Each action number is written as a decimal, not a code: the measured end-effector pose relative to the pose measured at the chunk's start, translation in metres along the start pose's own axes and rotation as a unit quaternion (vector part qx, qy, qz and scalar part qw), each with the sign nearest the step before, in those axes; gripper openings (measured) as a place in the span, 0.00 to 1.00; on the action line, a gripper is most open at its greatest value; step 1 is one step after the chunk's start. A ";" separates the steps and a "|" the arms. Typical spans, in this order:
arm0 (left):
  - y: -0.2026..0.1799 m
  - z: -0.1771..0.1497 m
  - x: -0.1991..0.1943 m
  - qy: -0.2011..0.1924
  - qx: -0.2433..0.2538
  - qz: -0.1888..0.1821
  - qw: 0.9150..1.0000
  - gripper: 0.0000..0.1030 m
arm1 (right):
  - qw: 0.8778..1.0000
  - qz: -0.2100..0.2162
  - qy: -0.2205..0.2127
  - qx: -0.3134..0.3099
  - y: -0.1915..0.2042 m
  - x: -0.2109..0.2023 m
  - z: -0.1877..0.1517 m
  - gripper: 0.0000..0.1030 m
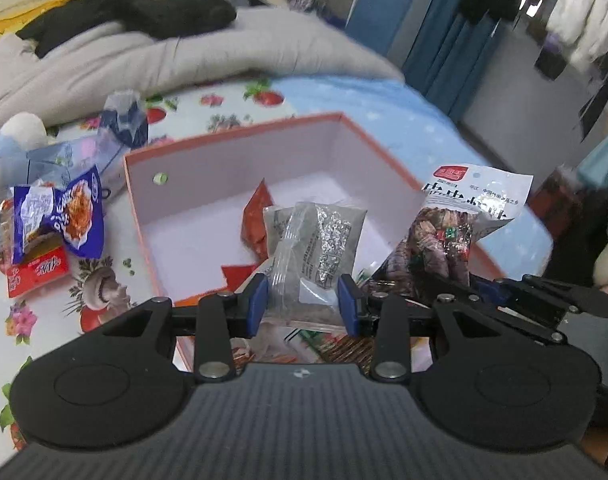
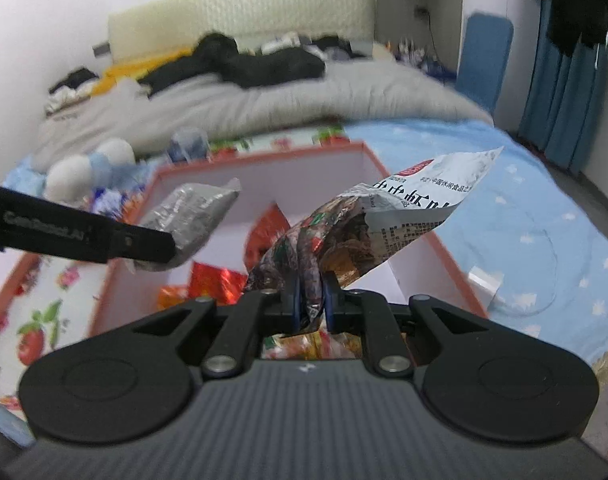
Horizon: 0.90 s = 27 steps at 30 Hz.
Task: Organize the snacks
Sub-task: 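Open both tools to drop the two packs into the deep pink box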
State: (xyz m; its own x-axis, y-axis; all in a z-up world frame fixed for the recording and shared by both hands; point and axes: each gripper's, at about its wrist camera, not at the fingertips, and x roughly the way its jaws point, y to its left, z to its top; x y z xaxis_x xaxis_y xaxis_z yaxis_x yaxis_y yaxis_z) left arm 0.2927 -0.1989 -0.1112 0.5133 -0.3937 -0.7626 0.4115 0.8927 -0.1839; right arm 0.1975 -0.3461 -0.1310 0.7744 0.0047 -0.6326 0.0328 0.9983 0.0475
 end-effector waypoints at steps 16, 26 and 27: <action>0.015 0.002 -0.006 -0.012 -0.015 -0.006 1.000 0.44 | 0.999 -0.004 0.017 0.037 -0.008 0.006 -0.016 0.56; 0.028 -0.037 -0.046 -0.060 -0.021 -0.001 0.998 0.45 | 0.997 0.021 -0.021 0.076 0.003 -0.031 -0.035 0.56; 0.029 -0.041 -0.051 -0.066 -0.020 0.002 0.998 0.45 | 0.997 0.022 -0.024 0.076 0.005 -0.035 -0.036 0.56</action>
State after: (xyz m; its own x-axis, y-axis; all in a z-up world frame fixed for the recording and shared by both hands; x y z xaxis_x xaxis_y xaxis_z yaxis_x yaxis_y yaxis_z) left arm 0.2472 -0.1442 -0.1035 0.6104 -0.4138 -0.6755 0.3811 0.9009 -0.2075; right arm 0.1478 -0.3393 -0.1370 0.8068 0.0428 -0.5892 0.0892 0.9771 0.1931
